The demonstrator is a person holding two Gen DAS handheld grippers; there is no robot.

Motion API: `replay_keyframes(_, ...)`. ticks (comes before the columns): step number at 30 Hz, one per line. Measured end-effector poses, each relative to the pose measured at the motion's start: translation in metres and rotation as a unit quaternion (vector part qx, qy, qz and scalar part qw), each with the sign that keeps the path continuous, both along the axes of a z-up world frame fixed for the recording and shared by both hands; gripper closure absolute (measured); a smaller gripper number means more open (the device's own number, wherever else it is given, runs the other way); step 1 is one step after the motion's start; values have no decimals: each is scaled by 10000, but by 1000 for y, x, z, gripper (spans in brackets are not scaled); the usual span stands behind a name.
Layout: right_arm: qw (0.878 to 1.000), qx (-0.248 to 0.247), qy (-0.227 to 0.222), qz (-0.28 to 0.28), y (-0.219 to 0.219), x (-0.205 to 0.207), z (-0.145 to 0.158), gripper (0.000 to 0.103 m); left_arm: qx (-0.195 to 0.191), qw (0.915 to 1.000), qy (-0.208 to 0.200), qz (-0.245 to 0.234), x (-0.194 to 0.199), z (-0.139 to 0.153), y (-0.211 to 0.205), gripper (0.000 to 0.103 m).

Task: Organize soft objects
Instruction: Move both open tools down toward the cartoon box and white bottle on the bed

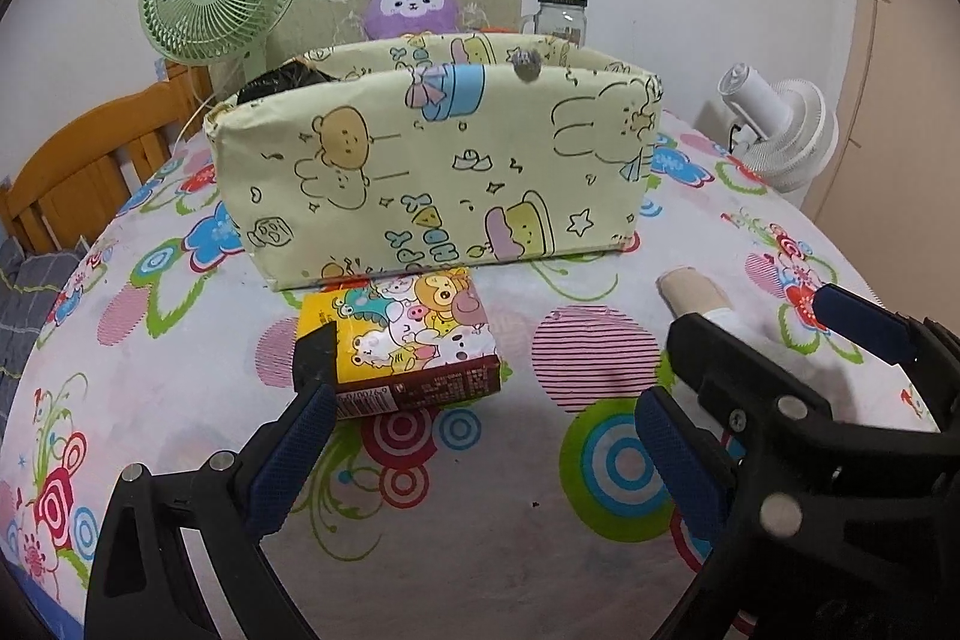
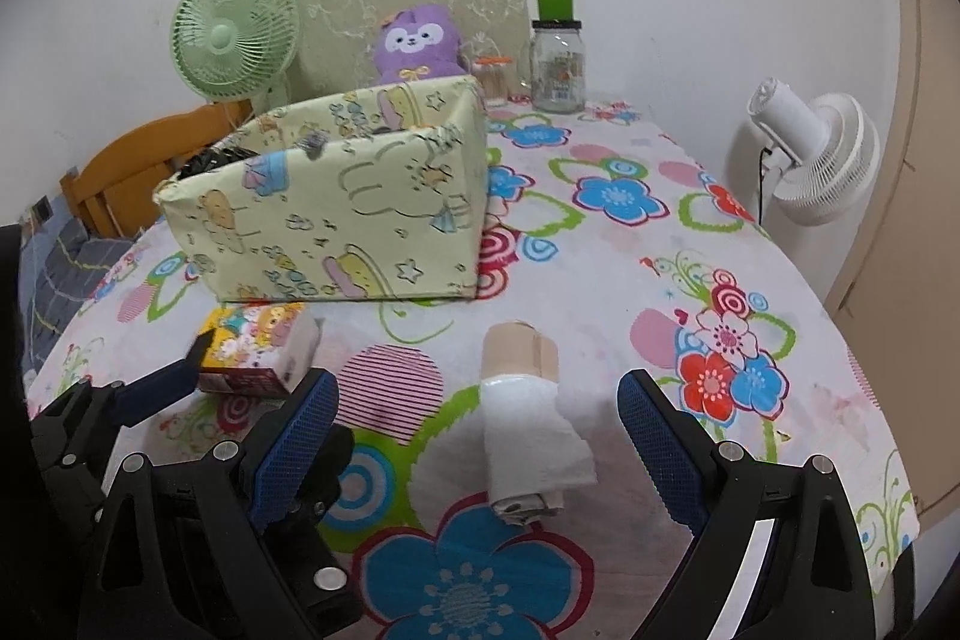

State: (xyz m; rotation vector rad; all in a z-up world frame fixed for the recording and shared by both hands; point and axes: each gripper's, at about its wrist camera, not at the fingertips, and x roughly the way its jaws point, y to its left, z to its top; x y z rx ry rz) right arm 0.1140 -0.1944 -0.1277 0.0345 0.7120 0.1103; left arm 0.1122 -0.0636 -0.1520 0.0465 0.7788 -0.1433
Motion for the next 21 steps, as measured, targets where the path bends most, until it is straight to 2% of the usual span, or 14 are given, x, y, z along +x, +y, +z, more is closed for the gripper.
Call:
replay_keyframes(6,9995,41,133,-292,-13,7,-6,7,-66,9999,101,95,3,-1,1,2)
replay_keyframes(14,9987,95,352,-357,-21,16,-16,8,149,9996,220,55,8,-6,-9,2)
replay_keyframes(21,9971,-26,574,-505,-23,24,-24,14,356,9986,397,64,12,-9,-15,3)
